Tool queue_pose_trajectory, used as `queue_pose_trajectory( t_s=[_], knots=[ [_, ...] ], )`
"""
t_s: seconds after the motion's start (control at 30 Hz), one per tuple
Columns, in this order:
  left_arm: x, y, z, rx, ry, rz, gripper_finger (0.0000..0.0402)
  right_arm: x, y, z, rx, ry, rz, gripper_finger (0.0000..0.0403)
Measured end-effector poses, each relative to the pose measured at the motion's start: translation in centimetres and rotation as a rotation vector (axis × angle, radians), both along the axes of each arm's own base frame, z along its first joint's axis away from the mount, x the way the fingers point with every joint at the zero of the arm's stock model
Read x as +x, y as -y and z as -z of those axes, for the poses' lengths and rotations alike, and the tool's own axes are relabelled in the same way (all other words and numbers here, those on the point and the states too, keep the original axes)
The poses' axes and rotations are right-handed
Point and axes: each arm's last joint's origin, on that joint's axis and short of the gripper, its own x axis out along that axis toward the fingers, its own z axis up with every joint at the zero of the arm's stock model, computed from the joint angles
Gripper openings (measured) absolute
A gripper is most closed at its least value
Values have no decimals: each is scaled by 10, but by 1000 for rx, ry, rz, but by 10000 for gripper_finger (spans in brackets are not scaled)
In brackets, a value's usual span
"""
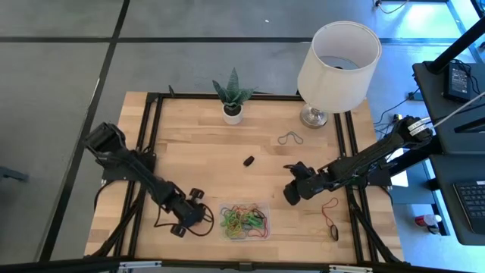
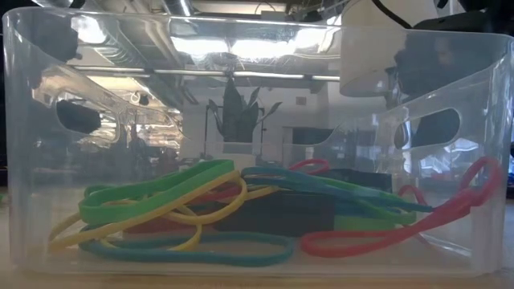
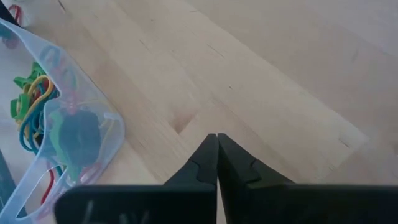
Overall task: Pick and place rubber bands into bin
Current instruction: Put the red rubber band into the transparent bin
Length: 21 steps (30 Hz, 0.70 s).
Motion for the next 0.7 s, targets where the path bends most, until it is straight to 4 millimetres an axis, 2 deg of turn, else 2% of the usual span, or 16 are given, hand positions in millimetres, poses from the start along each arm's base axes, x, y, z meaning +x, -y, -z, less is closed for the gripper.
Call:
queue_pose_trajectory(
  t_s=[0.1, 0.3, 0.4, 0.53, 0.7],
  knots=[
    [-2, 4, 3, 17, 4, -10, 19, 0, 0, 0, -18, -2, -24, 5],
    [-1, 14, -11, -8, 16, -95, 2, 0, 0, 0, -57, -5, -75, 6],
    [7, 24, -35, -23, 33, -94, 2, 0, 0, 0, -65, -6, -86, 6],
    [15, 27, -67, 66, 7, -112, 2, 0, 0, 0, -86, -8, -113, 6],
    [27, 35, -115, 112, 63, -142, 2, 0, 0, 0, -98, -9, -129, 6]
  ],
)
